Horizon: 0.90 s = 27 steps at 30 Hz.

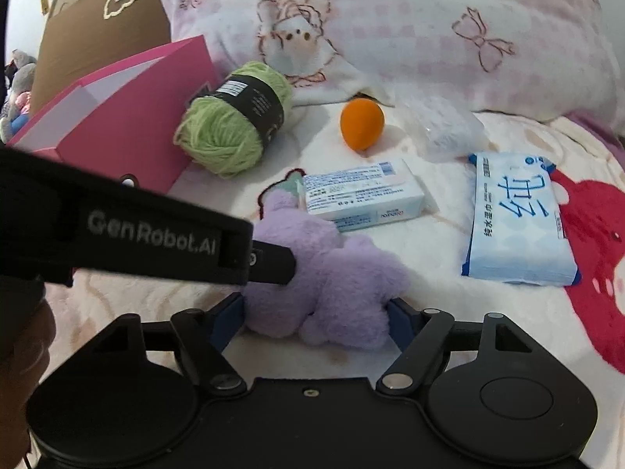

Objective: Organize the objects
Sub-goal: 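Lift the plush toy with the left gripper and carry it into the pink box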

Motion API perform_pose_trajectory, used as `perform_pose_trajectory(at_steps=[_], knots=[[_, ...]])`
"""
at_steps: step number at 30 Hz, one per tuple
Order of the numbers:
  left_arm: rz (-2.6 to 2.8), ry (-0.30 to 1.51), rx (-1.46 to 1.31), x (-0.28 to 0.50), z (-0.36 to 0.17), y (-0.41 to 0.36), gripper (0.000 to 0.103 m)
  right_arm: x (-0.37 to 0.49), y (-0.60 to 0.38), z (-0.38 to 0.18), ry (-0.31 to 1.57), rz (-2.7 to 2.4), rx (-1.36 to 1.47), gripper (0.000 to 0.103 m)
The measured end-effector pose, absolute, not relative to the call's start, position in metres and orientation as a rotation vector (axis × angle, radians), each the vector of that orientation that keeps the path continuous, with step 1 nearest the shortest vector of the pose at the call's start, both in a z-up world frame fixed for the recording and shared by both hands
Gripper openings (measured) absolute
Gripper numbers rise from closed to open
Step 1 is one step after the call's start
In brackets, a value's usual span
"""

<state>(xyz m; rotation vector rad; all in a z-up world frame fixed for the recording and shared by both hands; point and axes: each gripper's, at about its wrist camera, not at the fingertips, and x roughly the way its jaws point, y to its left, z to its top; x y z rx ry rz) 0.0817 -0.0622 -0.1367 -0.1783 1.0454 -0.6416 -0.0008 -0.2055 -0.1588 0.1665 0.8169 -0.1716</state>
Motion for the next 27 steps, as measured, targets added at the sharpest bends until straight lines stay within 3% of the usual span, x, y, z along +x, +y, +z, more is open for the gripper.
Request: perform_pose_trajectory(at_steps=[27], knots=[[-0.574,1.12,-0.137,0.057,-0.069,-0.021,0.032,-0.007,-0.169,-0.103,0.898,-0.013,0.16,0.079]])
